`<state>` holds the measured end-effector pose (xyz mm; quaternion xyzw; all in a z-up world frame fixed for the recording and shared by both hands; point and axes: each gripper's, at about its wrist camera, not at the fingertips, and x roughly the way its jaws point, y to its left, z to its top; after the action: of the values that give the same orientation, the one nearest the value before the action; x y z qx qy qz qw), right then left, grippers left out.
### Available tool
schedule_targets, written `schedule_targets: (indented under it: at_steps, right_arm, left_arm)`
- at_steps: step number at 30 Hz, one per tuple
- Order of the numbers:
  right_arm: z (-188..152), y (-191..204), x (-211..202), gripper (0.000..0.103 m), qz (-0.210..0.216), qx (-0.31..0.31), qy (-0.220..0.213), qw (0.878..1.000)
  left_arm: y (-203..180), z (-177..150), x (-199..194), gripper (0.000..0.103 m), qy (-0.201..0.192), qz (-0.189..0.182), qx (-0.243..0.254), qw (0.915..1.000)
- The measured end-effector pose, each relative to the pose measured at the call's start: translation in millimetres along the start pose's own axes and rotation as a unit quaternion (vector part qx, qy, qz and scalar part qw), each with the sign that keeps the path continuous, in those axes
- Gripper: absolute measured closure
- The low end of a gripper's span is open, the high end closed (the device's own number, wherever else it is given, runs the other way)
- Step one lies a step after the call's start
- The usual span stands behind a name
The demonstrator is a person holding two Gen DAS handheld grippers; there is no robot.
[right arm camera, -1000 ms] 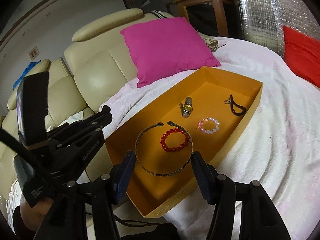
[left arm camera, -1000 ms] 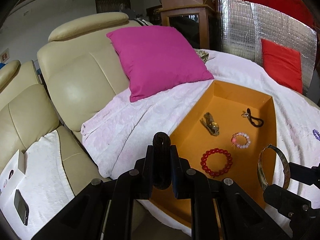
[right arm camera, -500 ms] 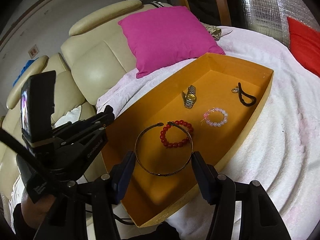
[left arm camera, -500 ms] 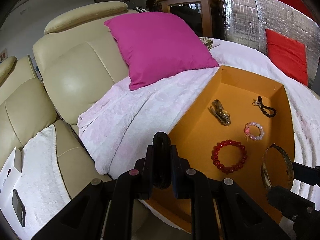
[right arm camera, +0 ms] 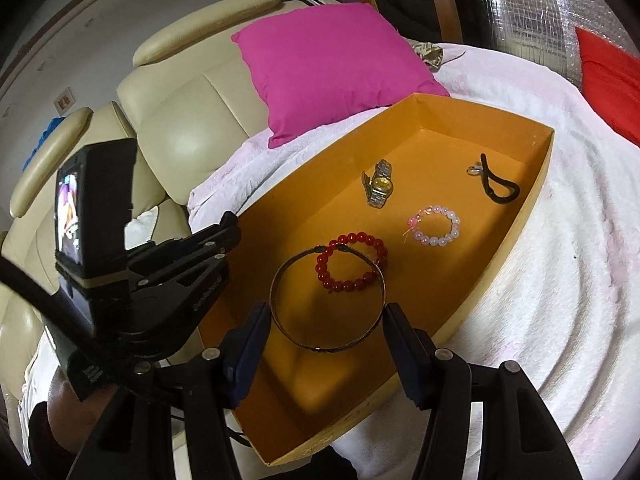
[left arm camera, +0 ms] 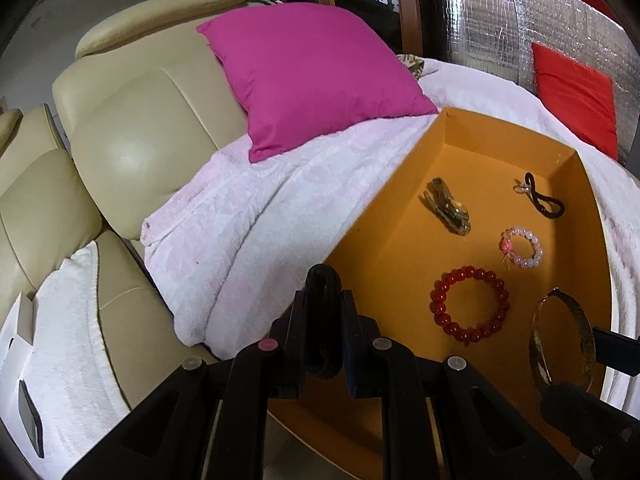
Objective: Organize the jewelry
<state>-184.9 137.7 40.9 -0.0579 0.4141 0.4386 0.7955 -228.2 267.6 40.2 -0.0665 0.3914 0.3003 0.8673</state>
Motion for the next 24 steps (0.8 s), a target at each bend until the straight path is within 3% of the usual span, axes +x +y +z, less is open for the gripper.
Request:
schedule_targets:
  at_steps: [24]
  right_arm:
    - [-3, 2, 1, 0.042, -0.004, -0.007, 0.000, 1.000]
  left_arm:
    - [-1, -6, 24, 0.086, 0.035, -0.018, -0.009, 0.9992]
